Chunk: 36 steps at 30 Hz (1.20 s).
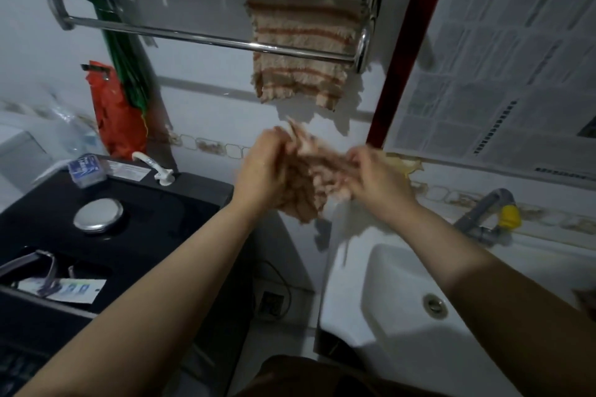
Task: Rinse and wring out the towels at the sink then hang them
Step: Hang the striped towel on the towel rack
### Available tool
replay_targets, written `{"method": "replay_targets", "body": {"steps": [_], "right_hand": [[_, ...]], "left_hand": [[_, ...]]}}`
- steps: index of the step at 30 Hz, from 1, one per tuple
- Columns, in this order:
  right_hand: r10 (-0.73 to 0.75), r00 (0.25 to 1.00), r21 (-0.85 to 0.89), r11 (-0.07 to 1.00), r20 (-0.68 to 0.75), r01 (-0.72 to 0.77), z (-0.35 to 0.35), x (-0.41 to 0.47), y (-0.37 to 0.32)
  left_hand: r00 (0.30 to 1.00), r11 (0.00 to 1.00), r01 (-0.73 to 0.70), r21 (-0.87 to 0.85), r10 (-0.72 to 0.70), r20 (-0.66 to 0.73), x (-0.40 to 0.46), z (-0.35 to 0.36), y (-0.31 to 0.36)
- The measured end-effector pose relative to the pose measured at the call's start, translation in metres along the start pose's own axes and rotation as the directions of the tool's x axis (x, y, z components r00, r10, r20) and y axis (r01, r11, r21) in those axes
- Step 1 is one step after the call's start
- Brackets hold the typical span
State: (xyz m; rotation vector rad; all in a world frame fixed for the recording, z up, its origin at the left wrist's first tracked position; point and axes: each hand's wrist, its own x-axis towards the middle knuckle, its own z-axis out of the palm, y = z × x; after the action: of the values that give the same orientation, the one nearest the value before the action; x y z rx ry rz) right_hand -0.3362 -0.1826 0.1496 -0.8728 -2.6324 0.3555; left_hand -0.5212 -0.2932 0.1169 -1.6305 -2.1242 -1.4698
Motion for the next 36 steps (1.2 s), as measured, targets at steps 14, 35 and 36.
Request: {"method": "replay_targets", "body": {"steps": [14,35,36], "right_hand": [[0.233,0.934,0.135,0.952,0.27,-0.276,-0.039,0.028,0.023],[-0.017,0.963,-0.466,0.873,0.27,0.146,-0.115,0.179,-0.088],[-0.04,0.967,-0.434,0.888,0.253,0.15,-0.118,0.18,-0.089]], "left_hand": [[0.857,0.855,0.368,-0.366,-0.464,-0.222,0.014,-0.051,-0.009],[0.916,0.836,0.019,0.549,-0.235,0.326,0.206,-0.097,0.017],[0.944,0.803,0.003,0.596,-0.199,0.264,0.209,-0.1,0.013]]}}
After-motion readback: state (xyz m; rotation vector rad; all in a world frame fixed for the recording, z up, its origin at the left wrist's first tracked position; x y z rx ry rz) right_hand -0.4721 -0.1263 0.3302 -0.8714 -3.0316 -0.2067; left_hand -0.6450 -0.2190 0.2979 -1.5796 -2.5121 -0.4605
